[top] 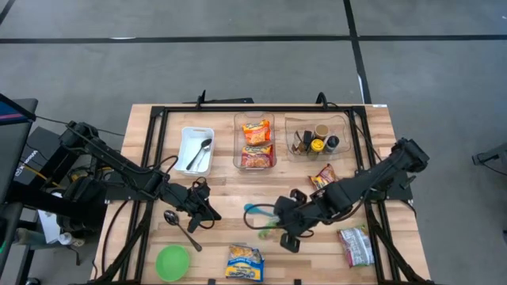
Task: Pick & Place Food Item
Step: Put the left green noodle pack into the left transparent bin
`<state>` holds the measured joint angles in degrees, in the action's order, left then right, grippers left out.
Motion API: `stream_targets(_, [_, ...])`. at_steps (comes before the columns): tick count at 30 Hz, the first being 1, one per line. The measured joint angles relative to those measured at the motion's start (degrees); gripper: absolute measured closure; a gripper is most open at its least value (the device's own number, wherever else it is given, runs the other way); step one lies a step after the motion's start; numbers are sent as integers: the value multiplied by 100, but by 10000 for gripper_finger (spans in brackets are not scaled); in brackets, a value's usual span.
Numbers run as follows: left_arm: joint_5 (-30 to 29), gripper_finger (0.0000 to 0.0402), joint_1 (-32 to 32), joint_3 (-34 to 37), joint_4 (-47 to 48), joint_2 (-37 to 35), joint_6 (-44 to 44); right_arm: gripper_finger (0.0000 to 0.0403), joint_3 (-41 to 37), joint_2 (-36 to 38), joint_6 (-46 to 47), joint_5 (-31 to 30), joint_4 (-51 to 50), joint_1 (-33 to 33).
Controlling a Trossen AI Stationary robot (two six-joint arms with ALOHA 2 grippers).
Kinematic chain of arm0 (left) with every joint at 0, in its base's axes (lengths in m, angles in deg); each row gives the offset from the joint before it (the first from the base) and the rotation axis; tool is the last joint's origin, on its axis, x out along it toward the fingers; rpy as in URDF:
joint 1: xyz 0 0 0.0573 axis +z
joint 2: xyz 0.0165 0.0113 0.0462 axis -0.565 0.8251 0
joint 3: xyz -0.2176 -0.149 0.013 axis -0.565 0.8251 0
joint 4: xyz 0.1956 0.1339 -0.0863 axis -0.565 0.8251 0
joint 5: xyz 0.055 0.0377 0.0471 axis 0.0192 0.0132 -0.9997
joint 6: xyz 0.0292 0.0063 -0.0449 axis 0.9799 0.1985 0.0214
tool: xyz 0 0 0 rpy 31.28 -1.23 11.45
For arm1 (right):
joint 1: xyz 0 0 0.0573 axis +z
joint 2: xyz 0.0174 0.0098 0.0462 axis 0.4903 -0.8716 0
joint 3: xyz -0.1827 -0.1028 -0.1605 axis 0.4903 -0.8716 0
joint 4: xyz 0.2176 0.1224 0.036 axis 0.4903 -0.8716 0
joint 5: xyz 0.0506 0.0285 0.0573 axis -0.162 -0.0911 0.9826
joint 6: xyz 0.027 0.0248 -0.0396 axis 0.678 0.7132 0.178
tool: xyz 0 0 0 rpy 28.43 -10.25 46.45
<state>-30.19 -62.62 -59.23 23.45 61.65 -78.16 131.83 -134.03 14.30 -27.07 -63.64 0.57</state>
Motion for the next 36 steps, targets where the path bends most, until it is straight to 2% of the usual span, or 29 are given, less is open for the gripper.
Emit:
stream_targets(9, [0, 402, -1, 0, 0, 0, -2, 403, 528, 0, 20, -1059, -663, 86])
stream_targets(20, [0, 402, 0, 0, -1, 0, -2, 403, 572, 5, 216, -2190, -656, 61])
stream_targets(29, [0, 402, -1, 0, 0, 0, 0, 403, 577, 42, 295, -2350, -512, -168])
stream_targets(36, [1, 402, 0, 0, -1, 0, -2, 403, 574, 42, 518, -2983, -447, -227])
